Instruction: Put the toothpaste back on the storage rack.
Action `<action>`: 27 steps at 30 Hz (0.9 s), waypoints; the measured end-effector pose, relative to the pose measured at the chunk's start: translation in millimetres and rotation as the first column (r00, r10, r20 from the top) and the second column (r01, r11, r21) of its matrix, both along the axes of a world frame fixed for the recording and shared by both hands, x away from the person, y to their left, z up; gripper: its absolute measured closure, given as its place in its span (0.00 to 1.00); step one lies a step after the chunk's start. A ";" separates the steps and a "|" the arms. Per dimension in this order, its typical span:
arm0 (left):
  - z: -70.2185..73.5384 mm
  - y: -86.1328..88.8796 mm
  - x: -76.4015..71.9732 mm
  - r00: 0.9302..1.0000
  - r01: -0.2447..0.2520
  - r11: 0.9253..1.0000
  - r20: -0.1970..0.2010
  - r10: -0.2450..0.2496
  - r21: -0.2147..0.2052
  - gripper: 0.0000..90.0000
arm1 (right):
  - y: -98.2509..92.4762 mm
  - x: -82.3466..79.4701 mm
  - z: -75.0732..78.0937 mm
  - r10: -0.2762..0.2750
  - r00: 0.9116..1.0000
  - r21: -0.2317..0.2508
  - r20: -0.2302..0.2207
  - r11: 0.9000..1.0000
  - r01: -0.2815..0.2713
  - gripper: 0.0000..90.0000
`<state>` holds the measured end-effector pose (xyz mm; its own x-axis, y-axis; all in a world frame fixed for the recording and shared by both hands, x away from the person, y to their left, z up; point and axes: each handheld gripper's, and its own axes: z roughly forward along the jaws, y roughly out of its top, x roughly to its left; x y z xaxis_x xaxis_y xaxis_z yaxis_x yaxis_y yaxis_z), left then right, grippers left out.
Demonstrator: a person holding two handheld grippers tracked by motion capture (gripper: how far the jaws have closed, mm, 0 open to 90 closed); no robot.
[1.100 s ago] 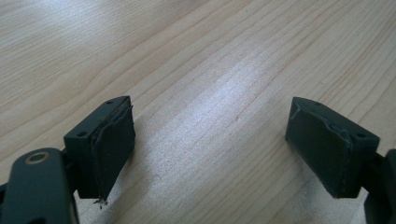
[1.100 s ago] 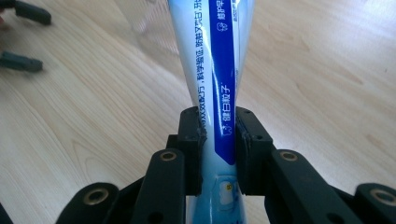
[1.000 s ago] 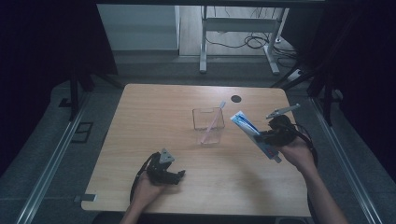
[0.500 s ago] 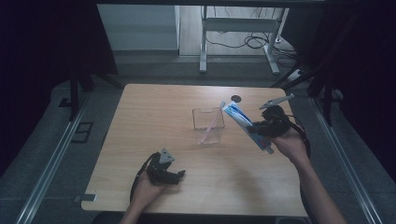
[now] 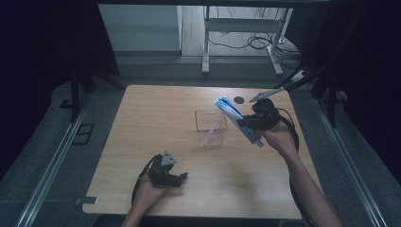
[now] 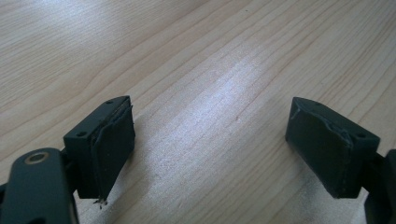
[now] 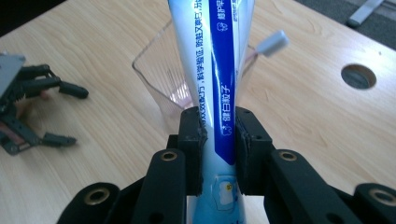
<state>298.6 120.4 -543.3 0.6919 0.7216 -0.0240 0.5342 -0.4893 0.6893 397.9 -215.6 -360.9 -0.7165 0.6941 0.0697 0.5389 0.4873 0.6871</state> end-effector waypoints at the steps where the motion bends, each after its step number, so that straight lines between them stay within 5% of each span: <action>1: 0.0 0.1 0.1 1.000 0.001 1.000 0.001 -0.001 0.001 0.18 | 2.6 1.5 0.3 0.004 1.000 0.004 0.003 1.000 -0.004 0.83; 27: -0.1 0.0 0.0 1.000 0.000 1.000 0.002 0.000 0.001 0.18 | 59.7 41.4 -10.4 0.017 0.996 0.071 0.083 0.997 -0.023 0.83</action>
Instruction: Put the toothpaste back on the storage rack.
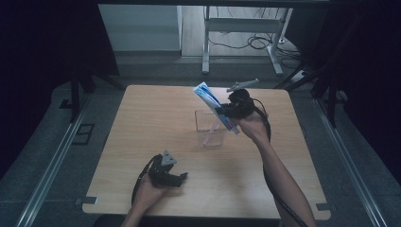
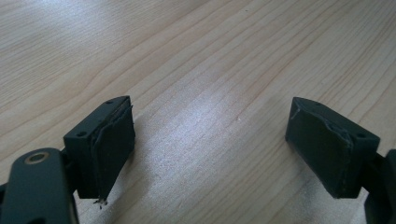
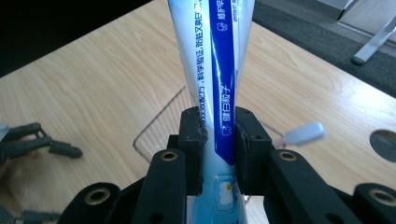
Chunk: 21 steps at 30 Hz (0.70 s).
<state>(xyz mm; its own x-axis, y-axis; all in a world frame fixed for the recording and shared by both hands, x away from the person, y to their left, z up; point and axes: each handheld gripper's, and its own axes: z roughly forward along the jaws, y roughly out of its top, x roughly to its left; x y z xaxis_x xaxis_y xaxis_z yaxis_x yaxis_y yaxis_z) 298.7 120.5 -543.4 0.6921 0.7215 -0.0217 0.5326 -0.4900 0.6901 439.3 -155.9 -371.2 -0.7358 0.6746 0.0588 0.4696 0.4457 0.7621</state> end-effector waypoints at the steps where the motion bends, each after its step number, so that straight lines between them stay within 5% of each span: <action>1: 0.0 0.0 0.0 1.000 0.001 1.000 0.000 -0.001 -0.001 0.18 | 2.1 1.5 -0.2 0.002 1.000 0.003 0.003 1.000 -0.002 0.83; 21: 0.0 0.0 0.0 1.000 0.001 1.000 0.000 -0.001 -0.001 0.18 | 35.7 25.3 -14.6 -0.003 0.999 0.044 0.045 0.999 0.001 0.83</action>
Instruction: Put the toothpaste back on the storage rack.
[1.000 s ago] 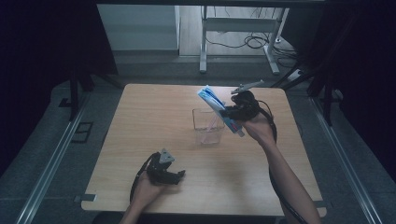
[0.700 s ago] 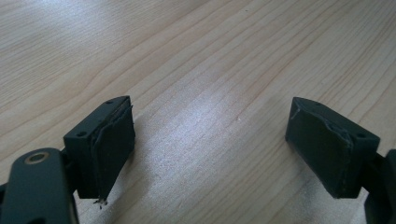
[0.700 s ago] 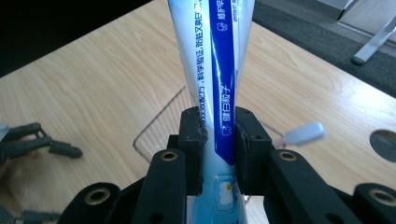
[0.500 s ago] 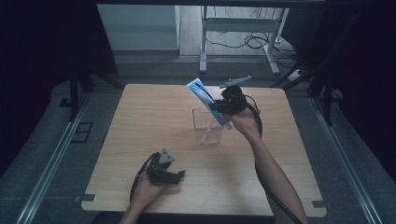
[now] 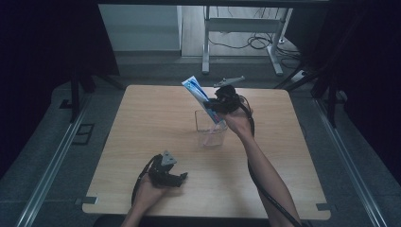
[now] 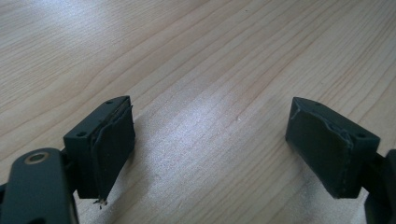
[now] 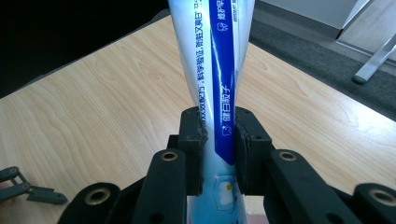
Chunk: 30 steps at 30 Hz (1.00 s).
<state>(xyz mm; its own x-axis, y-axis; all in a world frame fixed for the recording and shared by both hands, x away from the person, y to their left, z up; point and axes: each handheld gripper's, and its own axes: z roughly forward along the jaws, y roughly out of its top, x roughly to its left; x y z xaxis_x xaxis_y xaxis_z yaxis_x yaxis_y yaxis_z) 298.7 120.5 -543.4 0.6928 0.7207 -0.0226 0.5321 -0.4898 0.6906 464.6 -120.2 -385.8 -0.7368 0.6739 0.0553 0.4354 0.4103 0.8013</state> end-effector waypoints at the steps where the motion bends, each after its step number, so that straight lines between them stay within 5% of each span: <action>1: 0.0 0.0 0.0 1.000 0.000 1.000 0.000 0.000 0.000 0.18 | 1.2 0.8 -2.0 -0.002 1.000 -0.001 0.001 1.000 0.002 0.83; 18: 0.3 0.4 0.1 1.000 0.007 1.000 -0.002 -0.007 0.007 0.18 | 12.6 4.3 -35.1 -0.004 1.000 -0.029 0.003 1.000 0.004 0.83; 30: 0.3 0.3 0.0 1.000 0.006 1.000 -0.002 -0.006 0.007 0.18 | 12.5 1.6 -45.1 0.005 1.000 -0.038 0.001 0.999 -0.005 0.82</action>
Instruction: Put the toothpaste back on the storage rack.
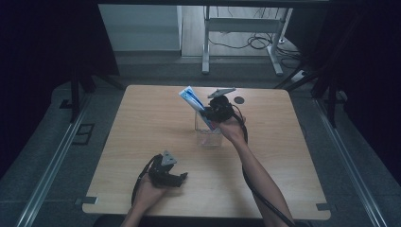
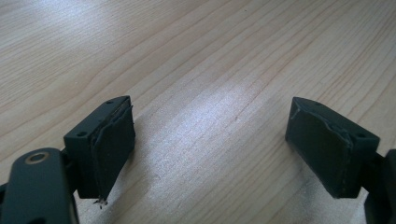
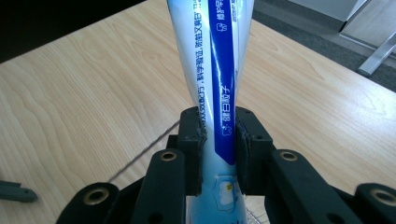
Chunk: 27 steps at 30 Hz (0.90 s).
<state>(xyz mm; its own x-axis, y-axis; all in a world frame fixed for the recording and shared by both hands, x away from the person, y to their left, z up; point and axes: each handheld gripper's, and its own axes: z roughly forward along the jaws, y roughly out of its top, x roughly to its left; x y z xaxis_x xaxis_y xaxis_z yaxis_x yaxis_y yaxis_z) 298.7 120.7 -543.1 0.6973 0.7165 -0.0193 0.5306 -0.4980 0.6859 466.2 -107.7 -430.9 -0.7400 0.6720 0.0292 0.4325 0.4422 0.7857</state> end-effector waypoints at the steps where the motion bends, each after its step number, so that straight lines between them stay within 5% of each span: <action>1: 0.0 0.0 0.0 1.000 0.000 1.000 0.000 0.000 0.000 0.18 | 0.0 0.0 0.0 0.000 1.000 0.000 0.000 1.000 0.000 0.82; 27: -0.2 -0.2 -0.1 1.000 -0.002 1.000 0.000 0.002 -0.005 0.18 | -10.2 -5.2 -11.9 -0.001 1.000 -0.020 -0.031 1.000 0.000 0.80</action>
